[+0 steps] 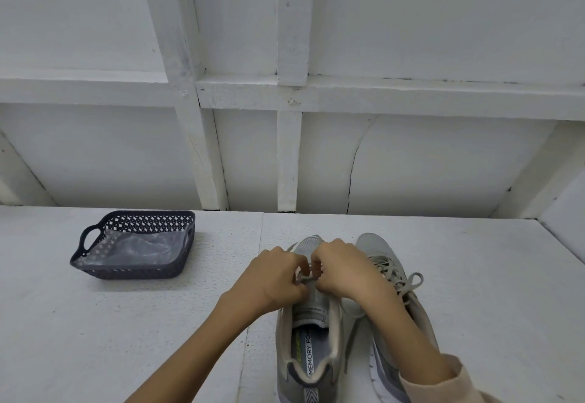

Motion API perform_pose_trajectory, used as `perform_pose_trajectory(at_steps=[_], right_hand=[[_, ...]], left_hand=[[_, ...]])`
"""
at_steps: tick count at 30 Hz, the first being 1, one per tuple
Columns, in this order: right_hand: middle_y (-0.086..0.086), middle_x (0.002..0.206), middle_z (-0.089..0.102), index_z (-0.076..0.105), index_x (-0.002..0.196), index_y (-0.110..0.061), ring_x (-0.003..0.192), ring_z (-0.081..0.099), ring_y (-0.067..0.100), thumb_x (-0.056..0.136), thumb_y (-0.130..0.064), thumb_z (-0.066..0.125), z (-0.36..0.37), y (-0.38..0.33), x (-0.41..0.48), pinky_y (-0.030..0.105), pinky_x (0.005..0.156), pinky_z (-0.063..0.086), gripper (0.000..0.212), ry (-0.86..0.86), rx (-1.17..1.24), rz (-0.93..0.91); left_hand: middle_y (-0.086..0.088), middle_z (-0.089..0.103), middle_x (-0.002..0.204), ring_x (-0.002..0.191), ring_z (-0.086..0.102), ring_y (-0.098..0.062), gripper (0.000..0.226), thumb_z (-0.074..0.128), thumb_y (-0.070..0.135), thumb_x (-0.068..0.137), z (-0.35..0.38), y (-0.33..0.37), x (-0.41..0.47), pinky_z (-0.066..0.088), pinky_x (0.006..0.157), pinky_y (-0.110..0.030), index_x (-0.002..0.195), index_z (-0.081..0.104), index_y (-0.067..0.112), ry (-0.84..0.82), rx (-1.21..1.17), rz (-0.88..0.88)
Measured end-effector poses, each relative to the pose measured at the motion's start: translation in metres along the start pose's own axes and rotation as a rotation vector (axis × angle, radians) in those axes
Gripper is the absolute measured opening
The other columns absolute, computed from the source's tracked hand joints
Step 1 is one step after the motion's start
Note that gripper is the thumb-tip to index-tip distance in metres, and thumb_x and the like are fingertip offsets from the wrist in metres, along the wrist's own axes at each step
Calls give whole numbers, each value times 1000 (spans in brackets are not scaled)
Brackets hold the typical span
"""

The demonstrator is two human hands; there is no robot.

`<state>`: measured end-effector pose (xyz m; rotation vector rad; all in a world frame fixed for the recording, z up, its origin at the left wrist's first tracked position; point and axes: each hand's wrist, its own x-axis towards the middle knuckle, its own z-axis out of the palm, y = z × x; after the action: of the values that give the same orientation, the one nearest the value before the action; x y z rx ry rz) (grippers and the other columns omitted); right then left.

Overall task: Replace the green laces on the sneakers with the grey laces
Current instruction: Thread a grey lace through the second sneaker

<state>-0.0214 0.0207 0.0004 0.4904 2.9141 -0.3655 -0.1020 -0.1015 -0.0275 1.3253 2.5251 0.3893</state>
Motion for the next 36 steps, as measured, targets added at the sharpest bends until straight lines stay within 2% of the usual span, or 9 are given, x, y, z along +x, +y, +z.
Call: perform_pose_trajectory(at_steps=[4, 10, 15, 20, 23, 25, 28, 32, 36], right_hand=[[17, 117, 58, 60, 109, -3, 110, 57, 35, 90, -7, 50, 6, -11, -2, 34, 78, 41, 22, -15, -187, -4], [16, 118, 58, 60, 112, -5, 111, 57, 34, 91, 0, 47, 12, -13, -6, 34, 76, 37, 25, -6, -238, -33], [10, 110, 62, 66, 96, -18, 104, 60, 30, 86, -6, 51, 15, -5, -11, 29, 73, 36, 21, 112, -125, -16], [-10, 101, 49, 71, 90, -28, 101, 49, 13, 85, -22, 62, 30, 11, -12, 27, 73, 32, 12, 298, 59, -26], [-17, 85, 57, 71, 80, -27, 90, 52, 7, 79, -19, 71, 40, 14, -10, 28, 80, 38, 8, 357, 303, -14], [-17, 69, 64, 69, 68, -31, 73, 58, 1, 73, -14, 77, 43, 15, -11, 25, 72, 46, 19, 389, 573, 20], [-12, 63, 69, 72, 67, -26, 62, 60, -4, 72, 1, 79, 44, 16, -15, 12, 63, 47, 28, 385, 992, 42], [1, 68, 71, 75, 78, -4, 68, 65, 3, 75, 6, 75, 45, 16, -14, 13, 65, 50, 11, 312, 1375, 110], [12, 79, 75, 76, 81, -5, 78, 69, 13, 74, 3, 75, 43, 20, -10, 17, 70, 53, 10, 231, 1483, 102]], left_hand=[[-6, 67, 90, 79, 61, -26, 39, 42, 31, 70, 7, 3, 1, 53, 70, -34, 90, 74, 20, -5, 74, -18], [-5, 65, 96, 87, 61, -26, 19, 56, 21, 80, 7, 8, 2, 44, 65, -28, 92, 72, 22, 18, 143, -46], [-2, 63, 103, 91, 60, -28, 24, 53, 15, 81, 11, 11, -1, 40, 65, -29, 96, 71, 21, 85, 152, -76], [11, 61, 106, 95, 59, -16, 20, 58, 16, 83, 17, 6, -7, 47, 76, -29, 89, 73, 29, 225, -75, -42], [14, 70, 88, 85, 61, -3, 13, 67, 17, 80, 25, 5, -9, 47, 74, -19, 83, 73, 28, 302, -299, -63], [14, 71, 79, 79, 64, 2, 11, 74, 14, 78, 31, 4, -11, 48, 74, -14, 79, 72, 24, 366, -601, -93], [3, 73, 76, 77, 69, -9, 11, 77, 7, 77, 38, 4, -15, 53, 72, -19, 80, 73, 17, 424, -978, -154], [-11, 73, 76, 78, 70, -18, 24, 76, 4, 77, 40, 6, -14, 55, 73, -24, 98, 68, 12, 395, -1261, -192], [-11, 74, 77, 79, 72, -18, 37, 77, 3, 76, 41, 4, -11, 56, 77, -24, 108, 61, 11, 367, -1315, -191]])
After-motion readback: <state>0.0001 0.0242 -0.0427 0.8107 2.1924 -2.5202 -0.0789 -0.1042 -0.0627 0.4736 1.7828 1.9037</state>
